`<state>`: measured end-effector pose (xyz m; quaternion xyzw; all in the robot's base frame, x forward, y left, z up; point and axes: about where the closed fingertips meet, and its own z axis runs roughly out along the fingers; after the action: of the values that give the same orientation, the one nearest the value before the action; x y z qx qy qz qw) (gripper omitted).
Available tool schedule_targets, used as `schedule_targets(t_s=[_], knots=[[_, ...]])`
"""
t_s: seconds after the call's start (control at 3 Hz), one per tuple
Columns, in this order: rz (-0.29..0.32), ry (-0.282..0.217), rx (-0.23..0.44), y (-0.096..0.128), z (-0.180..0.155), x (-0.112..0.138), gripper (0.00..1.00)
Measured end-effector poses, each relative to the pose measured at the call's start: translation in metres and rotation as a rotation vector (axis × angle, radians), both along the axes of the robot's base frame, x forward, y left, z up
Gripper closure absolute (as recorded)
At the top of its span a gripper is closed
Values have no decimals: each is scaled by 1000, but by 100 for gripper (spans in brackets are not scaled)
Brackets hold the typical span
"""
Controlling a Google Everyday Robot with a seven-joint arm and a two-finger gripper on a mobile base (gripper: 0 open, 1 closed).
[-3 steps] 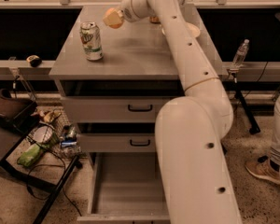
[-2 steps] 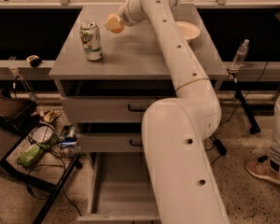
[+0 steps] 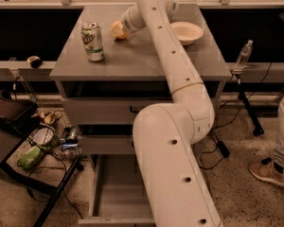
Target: Pick orange from bottom drawer and place on counter
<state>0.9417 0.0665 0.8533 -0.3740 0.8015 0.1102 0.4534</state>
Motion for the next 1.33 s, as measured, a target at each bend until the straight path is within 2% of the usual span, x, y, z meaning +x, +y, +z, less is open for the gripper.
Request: schedule_targets(t_s=[1.0, 1.33], knots=[[0, 0, 0, 0, 0, 0, 12], [0, 0, 0, 0, 0, 0, 0]])
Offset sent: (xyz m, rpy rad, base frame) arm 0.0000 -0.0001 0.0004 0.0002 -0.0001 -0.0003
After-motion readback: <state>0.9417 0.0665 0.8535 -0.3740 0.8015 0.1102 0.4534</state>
